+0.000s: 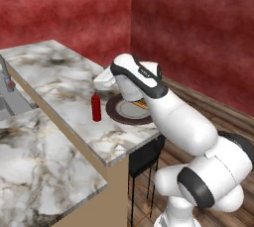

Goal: Move the hot dog bun to the plate on the dining table and place the condiment next to that plate. Then navigate to the fridge and take the sausage and place it on the plate as well.

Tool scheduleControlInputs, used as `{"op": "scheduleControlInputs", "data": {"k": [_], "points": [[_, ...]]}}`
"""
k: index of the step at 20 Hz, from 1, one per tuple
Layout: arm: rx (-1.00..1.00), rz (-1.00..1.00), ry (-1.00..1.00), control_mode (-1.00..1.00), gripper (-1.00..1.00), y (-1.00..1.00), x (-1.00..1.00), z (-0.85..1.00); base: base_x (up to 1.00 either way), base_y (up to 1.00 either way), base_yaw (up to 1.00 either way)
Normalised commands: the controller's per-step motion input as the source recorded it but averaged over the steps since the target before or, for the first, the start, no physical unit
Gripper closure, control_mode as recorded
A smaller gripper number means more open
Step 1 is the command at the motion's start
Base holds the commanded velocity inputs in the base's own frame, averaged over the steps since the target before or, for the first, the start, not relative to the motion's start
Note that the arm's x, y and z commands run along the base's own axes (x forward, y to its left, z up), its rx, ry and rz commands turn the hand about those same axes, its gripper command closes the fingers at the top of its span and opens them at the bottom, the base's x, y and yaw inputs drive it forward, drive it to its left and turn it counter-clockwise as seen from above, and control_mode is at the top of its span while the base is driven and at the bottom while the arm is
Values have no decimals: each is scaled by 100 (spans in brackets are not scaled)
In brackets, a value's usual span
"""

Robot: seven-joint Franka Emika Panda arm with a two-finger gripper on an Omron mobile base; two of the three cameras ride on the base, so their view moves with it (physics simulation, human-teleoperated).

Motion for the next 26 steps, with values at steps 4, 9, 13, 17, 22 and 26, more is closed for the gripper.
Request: {"op": "scheduleControlInputs", "data": {"k": [4,9,13,17,22,26], "points": [[3,1,3,-100,-100,0,-25,100,0,0,0],[-10,0,11,-100,-100,-13,-58,80,0,0,0],[-27,-8,17,-100,-100,-56,-96,1,0,0,0],[-28,-10,21,-100,-100,-59,-94,0,0,0,0],[-24,-14,30,-100,-100,-48,-83,3,0,0,0],[-18,-13,37,-100,-100,-34,-70,1,0,0,0]]}}
